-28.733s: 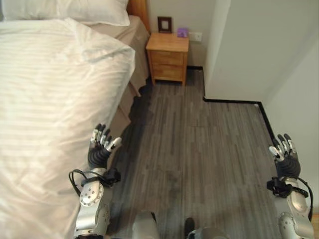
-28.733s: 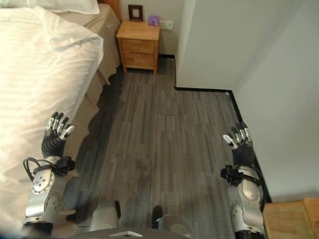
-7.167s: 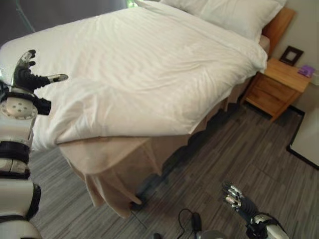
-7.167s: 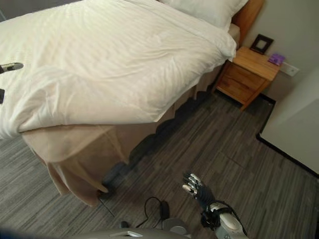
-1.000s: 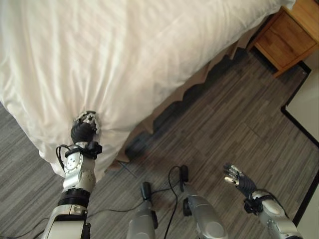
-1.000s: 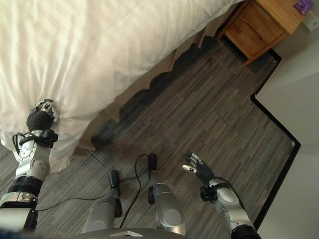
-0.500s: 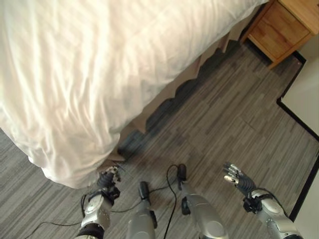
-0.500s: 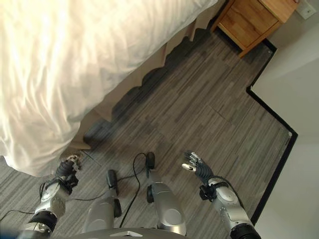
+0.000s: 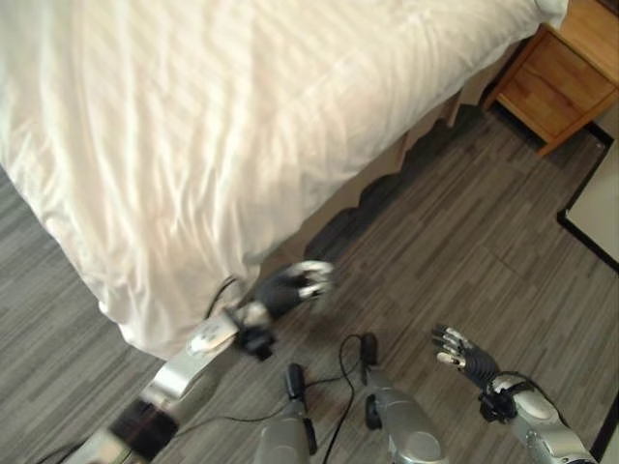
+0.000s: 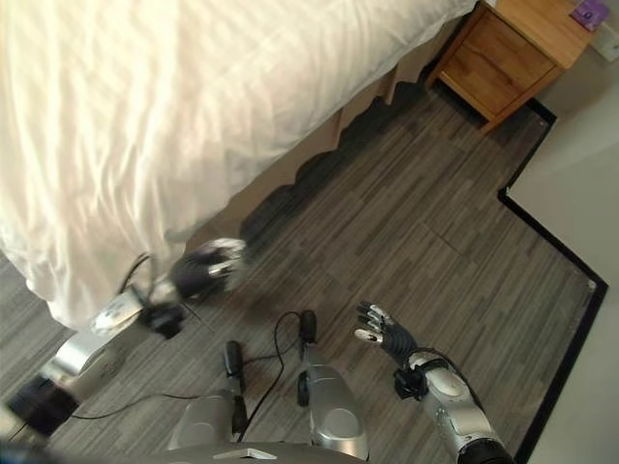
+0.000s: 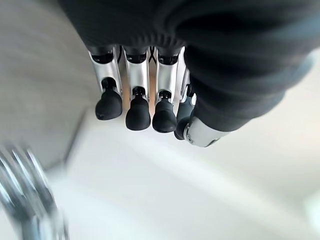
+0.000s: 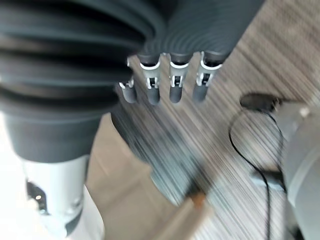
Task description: Making the bed.
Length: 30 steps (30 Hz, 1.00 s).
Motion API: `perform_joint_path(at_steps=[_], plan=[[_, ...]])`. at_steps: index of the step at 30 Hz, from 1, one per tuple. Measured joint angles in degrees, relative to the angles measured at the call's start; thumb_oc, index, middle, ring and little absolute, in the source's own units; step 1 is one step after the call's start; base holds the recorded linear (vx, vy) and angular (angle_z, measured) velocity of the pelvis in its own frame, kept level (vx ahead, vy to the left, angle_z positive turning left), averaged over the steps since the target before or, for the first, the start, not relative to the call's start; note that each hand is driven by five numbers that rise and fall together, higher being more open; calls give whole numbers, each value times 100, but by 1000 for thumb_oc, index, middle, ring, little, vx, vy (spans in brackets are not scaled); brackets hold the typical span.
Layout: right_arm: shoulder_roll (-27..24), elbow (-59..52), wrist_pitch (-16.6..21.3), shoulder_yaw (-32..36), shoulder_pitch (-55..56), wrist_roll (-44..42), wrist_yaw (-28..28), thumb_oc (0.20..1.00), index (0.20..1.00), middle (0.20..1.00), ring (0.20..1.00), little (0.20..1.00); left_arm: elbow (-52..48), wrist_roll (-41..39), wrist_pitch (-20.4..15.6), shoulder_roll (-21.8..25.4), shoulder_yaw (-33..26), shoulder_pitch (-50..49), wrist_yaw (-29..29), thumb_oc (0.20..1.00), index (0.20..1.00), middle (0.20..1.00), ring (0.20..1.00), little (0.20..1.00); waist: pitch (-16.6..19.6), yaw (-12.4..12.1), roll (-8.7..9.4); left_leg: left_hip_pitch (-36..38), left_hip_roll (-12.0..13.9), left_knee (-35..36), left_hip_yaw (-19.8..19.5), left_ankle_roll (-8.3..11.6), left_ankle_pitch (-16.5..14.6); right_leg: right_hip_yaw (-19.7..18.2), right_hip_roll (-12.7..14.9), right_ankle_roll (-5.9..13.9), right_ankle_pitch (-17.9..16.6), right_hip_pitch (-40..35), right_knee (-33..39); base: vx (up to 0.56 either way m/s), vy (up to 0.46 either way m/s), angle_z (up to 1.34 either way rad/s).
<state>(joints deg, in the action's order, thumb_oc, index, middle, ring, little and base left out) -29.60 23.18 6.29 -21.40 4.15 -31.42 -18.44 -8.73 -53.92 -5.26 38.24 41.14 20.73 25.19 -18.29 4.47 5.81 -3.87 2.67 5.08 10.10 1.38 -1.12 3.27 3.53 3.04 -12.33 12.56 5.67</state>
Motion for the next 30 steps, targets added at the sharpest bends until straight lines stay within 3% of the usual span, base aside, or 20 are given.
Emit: perform_joint_path(at_steps=[3,5,7,8,11,13,17,19,24,30], plan=[[25,-115,10,-180,-26,0,-84,1000,1000,1000,1000,1000,525,-232,329,-770,278,-33,185,200,200,200,200,200,248,148,62,17,2,-17,-9,29,-22,-46,3,-24,75,7,0,32,-19,-23],[-20,-122,9,-130,20,-1,-60,1000,1000,1000,1000,1000,560,-226,390,-456,343,-135,220,200,200,200,200,200,306,221,94,18,32,-6,-105,32,-24,-36,-43,-36,101,-1,0,16,-7,2],[-51,-148,16,-5,152,-4,-54,1000,1000,1000,1000,1000,632,-296,344,-210,-450,-734,204,200,200,200,200,200,376,252,86,22,72,16,-145,36,-27,-4,-78,-69,121,0,0,24,-14,8],[-54,-154,17,89,269,-4,-52,1000,1000,1000,1000,1000,792,-445,257,-254,-1247,-1238,162,200,200,200,200,200,449,237,87,36,99,17,-143,37,-26,6,-105,-98,110,2,0,9,-8,7],[-51,-154,24,227,509,-3,-76,1000,1000,1000,1000,1000,924,-455,53,-247,-2583,-2109,-11,200,200,200,200,200,525,118,130,63,135,17,-144,39,-24,10,-139,-120,113,-20,1,-2,-3,3],[-45,-94,24,424,763,-3,-120,1000,1000,1000,1000,1000,1196,-623,-159,-517,-3682,-2607,-71,200,200,200,200,200,622,-34,132,26,138,17,-168,40,-25,72,-119,-87,148,-17,2,-11,-11,16],[19,58,15,615,956,0,-195,1000,1000,1000,1000,1000,1631,-850,-408,-977,-4587,-2880,-268,200,200,200,200,200,704,-179,192,-29,75,17,-284,24,-14,150,-44,-48,192,-15,12,-4,3,14],[197,120,19,724,953,2,-217,1000,1000,1000,1000,1000,1816,-895,-537,-1115,-4736,-3043,-431,200,200,200,200,200,770,-297,287,-87,41,16,-301,-3,2,175,2,-45,193,31,26,-5,26,10],[204,245,12,763,902,12,-267,1000,1000,1000,1000,1000,2314,-868,-671,-1368,-4868,-3127,-580,200,200,200,200,200,773,-350,307,-130,6,16,-335,-28,21,239,50,-38,198,30,24,-34,15,8],[162,221,16,757,800,16,-265,1000,1000,1000,1000,1000,3045,-811,-773,-1325,-4879,-2670,-828,200,200,200,200,200,604,-424,490,-464,12,-155,-457,-28,25,335,30,-74,120,238,2,-54,-22,10]])
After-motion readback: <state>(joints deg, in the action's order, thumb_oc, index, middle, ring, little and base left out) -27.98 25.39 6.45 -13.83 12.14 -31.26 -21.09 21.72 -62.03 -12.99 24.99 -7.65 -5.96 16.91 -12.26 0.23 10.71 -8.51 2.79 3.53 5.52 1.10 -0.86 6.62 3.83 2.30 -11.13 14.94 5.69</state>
